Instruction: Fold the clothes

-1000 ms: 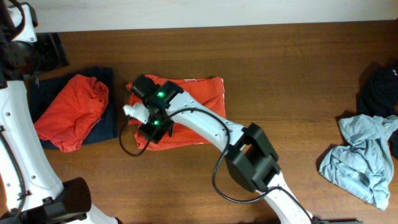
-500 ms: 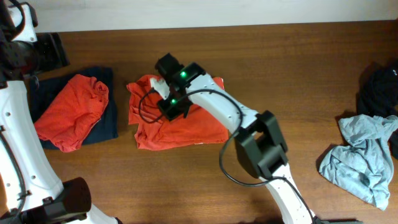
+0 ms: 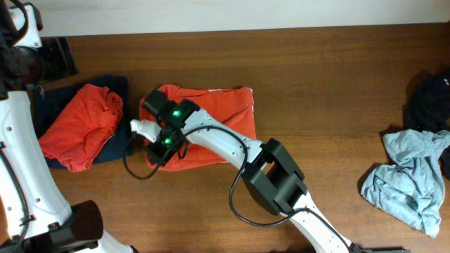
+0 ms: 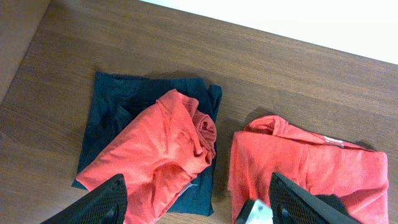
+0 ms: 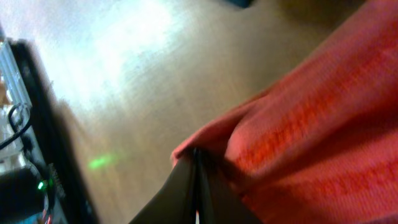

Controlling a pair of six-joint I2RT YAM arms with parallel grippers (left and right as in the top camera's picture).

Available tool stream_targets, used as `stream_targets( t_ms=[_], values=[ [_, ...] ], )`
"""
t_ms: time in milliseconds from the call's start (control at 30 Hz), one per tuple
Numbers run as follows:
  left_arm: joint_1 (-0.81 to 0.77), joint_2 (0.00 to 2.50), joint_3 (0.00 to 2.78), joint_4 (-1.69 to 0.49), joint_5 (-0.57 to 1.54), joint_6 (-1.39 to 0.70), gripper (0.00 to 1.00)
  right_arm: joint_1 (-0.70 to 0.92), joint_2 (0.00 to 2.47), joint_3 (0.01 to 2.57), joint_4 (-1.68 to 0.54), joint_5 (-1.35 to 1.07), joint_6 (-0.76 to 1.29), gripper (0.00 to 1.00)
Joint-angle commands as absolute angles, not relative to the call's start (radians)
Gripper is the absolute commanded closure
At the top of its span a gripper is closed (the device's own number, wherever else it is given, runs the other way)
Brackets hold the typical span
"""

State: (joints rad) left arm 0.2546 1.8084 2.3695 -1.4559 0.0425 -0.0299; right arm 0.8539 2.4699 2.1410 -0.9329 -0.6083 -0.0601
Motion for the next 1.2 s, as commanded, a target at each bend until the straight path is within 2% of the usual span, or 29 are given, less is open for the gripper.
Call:
stream_targets(
  t_ms=[0,233,500,567,600,700,800,967,1067,1167],
  values=[
    [0.257,1.818,2.372,-1.456,0.049,-0.029,0.27,0.832,2.436,2.153,-0.958,-0.633,-0.123,0.96],
    [0.257,1.818,2.372,-1.453,0.05,-0.029,0.27,0.737,2.34,2.184,-0.992,-0.624,-0.113,0.94],
    [0.255,1.824,2.372,-1.452,0.161,0.02,0.25,0.614,2.318,2.18,-1.071,-0.47,0.148,0.94],
    [0.255,1.836,2.372,-1.458,0.165,0.02,0.25,0.593,2.318,2.18,-1.106,-0.459,0.152,0.89],
    [0.255,1.843,2.369,-1.464,0.173,0.02,0.27,0.584,2.318,2.18,-1.124,-0.449,0.152,0.89],
    [0.255,1.875,2.334,-1.486,0.253,0.02,0.43,0.555,2.318,2.18,-1.194,-0.368,0.189,0.89],
    [0.241,1.908,2.249,-1.474,0.304,0.02,0.46,0.522,2.318,2.18,-1.277,-0.258,0.225,0.9],
    [0.152,1.959,1.997,-1.269,0.344,0.089,0.54,0.459,2.319,2.178,-1.306,-0.116,0.258,0.92],
    [0.098,1.982,1.885,-1.145,0.345,0.123,0.64,0.423,2.329,2.178,-1.243,-0.07,0.271,0.96],
    [0.045,1.989,1.791,-1.045,0.336,0.15,0.71,0.391,2.351,2.176,-1.207,-0.093,0.271,0.96]
  ],
)
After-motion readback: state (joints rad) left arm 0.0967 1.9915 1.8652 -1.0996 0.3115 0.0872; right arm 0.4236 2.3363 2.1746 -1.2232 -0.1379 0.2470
